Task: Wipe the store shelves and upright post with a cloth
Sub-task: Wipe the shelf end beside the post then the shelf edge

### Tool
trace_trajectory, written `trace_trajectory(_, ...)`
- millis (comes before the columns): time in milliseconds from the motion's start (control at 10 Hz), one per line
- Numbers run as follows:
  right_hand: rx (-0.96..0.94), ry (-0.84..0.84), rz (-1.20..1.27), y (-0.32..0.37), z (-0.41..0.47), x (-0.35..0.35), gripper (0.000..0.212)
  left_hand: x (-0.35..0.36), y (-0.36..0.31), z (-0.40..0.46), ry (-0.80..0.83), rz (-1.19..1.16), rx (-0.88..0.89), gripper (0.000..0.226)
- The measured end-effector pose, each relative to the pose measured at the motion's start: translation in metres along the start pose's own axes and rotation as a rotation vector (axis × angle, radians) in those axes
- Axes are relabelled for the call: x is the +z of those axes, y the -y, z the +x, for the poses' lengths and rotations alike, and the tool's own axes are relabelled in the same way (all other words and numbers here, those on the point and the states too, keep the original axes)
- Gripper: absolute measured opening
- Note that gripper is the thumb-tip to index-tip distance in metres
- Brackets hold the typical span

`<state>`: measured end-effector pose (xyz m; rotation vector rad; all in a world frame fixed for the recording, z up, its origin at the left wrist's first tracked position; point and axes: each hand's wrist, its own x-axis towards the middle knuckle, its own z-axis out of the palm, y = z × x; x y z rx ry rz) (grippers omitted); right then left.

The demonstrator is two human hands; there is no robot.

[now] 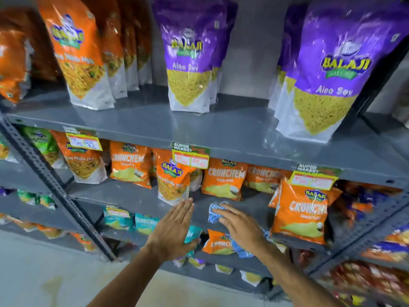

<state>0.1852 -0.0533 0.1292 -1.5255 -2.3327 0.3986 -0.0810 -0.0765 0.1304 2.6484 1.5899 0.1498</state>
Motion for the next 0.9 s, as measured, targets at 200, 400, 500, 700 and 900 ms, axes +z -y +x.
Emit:
trace_trajectory(200,0.057,0.053,-0.004,-0.062,0.009,0.052,0.036,0.079,0.002,0.038,0.129,-0.031,0.004,0.096)
trace_trajectory(400,-0.060,0.030,-0.060,-0.111,0.047,0.094,0.034,0.137,0.013,0.086,0.142,-0.060,-0.023,0.107)
trace_trajectory(500,-0.160,0.042,-0.096,-0.125,0.064,0.105,0.037,0.149,0.015,0.100,0.121,-0.032,-0.045,0.113)
trace_trajectory(700,-0.211,0.060,-0.153,-0.128,0.069,0.111,0.043,0.159,0.015,0.107,0.163,0.030,-0.057,0.119)
trace_trajectory(900,-0.224,0.147,-0.179,-0.117,0.066,0.087,0.052,0.133,0.007,0.108,0.172,-0.021,-0.095,0.121)
